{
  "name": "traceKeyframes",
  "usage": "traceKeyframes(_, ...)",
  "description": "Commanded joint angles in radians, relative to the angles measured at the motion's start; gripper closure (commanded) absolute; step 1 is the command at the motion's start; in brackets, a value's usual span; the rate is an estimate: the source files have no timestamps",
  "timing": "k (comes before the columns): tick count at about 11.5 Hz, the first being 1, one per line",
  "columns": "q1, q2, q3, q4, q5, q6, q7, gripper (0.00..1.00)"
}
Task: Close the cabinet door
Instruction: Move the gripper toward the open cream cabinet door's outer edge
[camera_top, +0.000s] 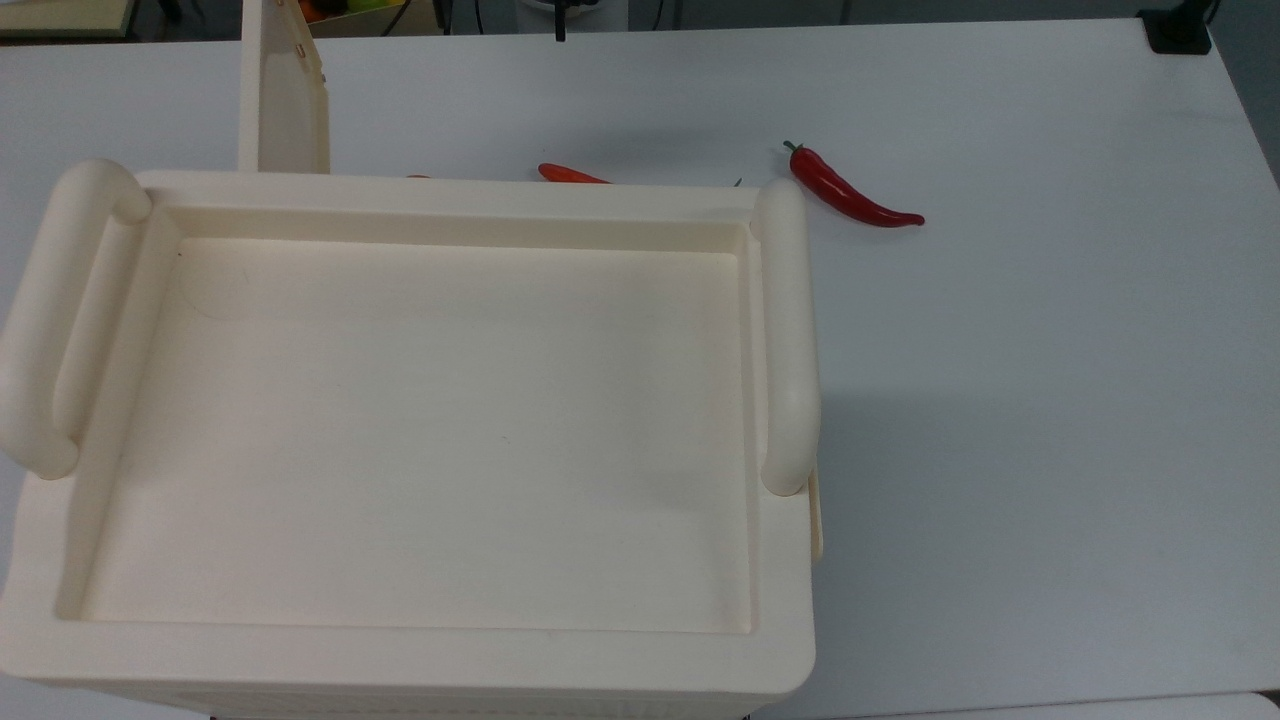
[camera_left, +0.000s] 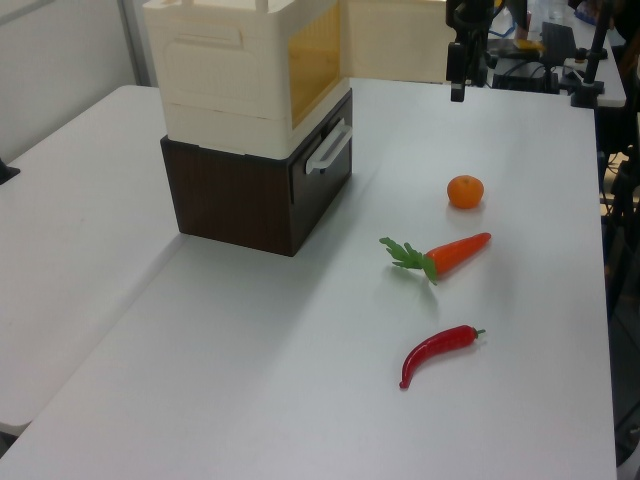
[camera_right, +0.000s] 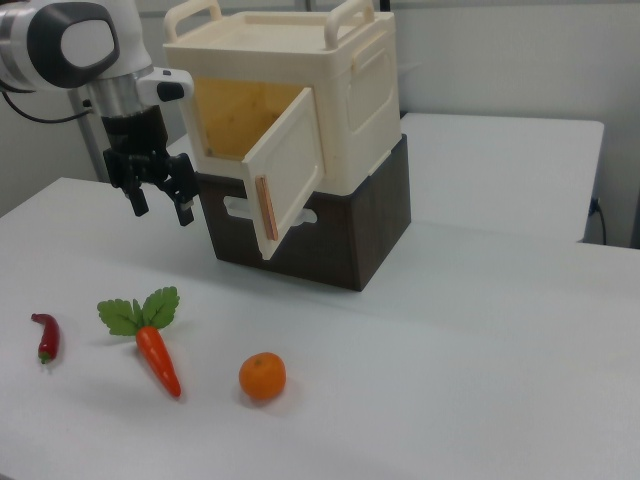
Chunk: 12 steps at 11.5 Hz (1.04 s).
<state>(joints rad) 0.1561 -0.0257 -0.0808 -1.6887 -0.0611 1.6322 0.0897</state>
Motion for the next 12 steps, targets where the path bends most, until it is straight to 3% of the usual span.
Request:
traceKeyframes(1, -0.009, -0.013, 0.000, -0.019, 0.000, 0.026, -0.019, 0.00)
traceKeyframes(9, -0.012, 0.001, 0.000, 0.004, 0.001, 0.024, -0.057, 0.01)
traceKeyframes(11, -0.013, 0.003, -0.002, 0.007, 0.001, 0.026, -0.073, 0.23)
traceKeyframes(12, -0.012, 0.004, -0.002, 0.007, 0.001, 0.026, -0.074, 0.39)
